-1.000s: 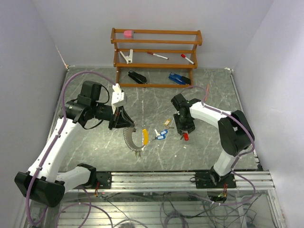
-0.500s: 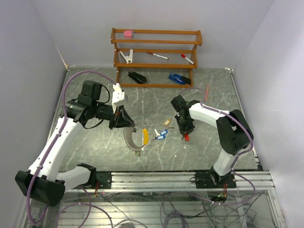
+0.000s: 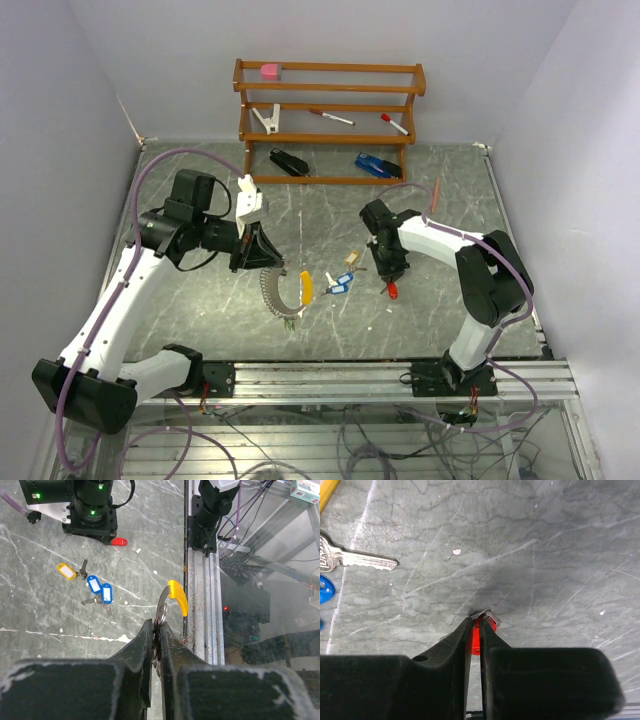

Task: Put the keys on the keyring

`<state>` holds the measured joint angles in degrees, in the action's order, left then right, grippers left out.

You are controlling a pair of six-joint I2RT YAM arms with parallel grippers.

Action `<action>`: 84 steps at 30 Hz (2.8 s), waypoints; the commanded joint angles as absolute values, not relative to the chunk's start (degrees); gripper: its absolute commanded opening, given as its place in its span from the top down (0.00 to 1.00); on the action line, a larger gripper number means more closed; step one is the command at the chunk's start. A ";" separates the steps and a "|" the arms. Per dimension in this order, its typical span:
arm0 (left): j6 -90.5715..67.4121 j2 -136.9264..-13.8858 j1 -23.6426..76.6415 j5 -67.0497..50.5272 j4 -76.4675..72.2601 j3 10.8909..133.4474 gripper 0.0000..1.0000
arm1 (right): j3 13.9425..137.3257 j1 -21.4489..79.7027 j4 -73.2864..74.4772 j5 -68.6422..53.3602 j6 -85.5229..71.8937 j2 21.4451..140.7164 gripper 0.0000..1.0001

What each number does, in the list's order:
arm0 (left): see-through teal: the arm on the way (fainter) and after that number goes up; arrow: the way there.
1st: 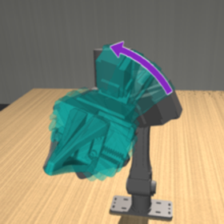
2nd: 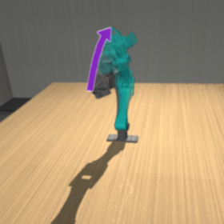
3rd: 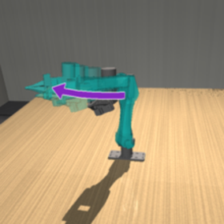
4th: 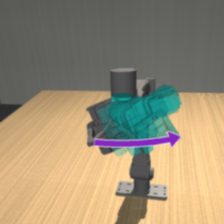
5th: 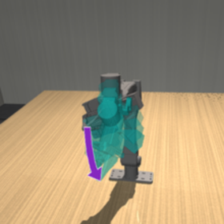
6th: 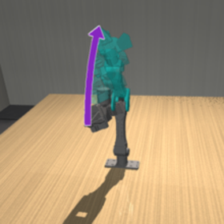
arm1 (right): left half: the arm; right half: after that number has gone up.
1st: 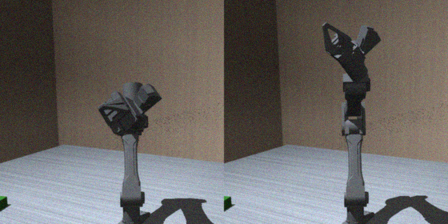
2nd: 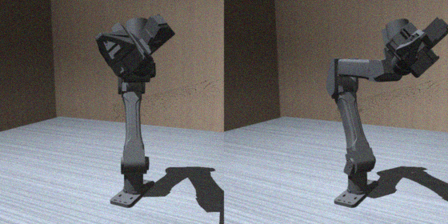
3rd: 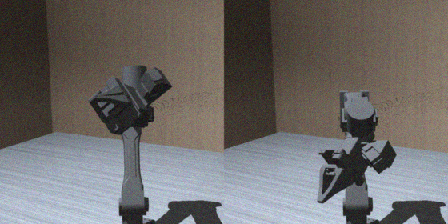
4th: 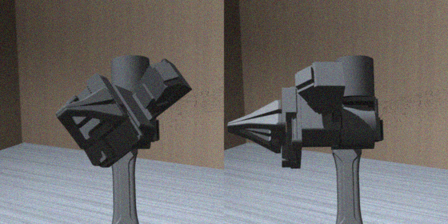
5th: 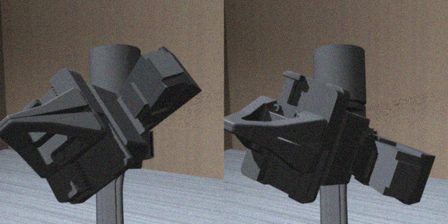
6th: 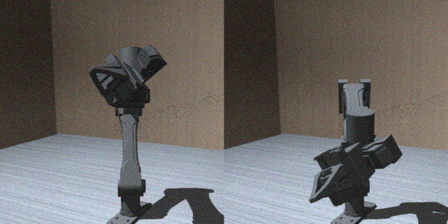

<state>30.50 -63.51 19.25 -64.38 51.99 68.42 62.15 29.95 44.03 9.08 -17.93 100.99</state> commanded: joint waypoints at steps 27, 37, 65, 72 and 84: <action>29.46 -64.11 19.42 -66.48 49.19 68.59 0.93 | 66.80 29.57 47.64 10.37 -15.16 100.99 0.76; 28.91 -63.91 19.42 -66.31 48.51 68.32 0.93 | 67.47 29.70 47.27 10.55 -15.69 103.60 0.74; 29.46 -64.51 19.42 -66.18 49.75 69.75 0.93 | 66.82 29.62 47.08 8.78 -14.06 100.98 1.00; 29.66 -64.38 19.42 -65.71 50.48 71.19 0.93 | 71.96 29.02 48.52 0.72 -11.88 94.54 1.00; 30.36 -64.41 19.42 -64.93 51.13 71.95 0.93 | 82.20 28.54 48.96 -26.04 -4.71 84.44 1.00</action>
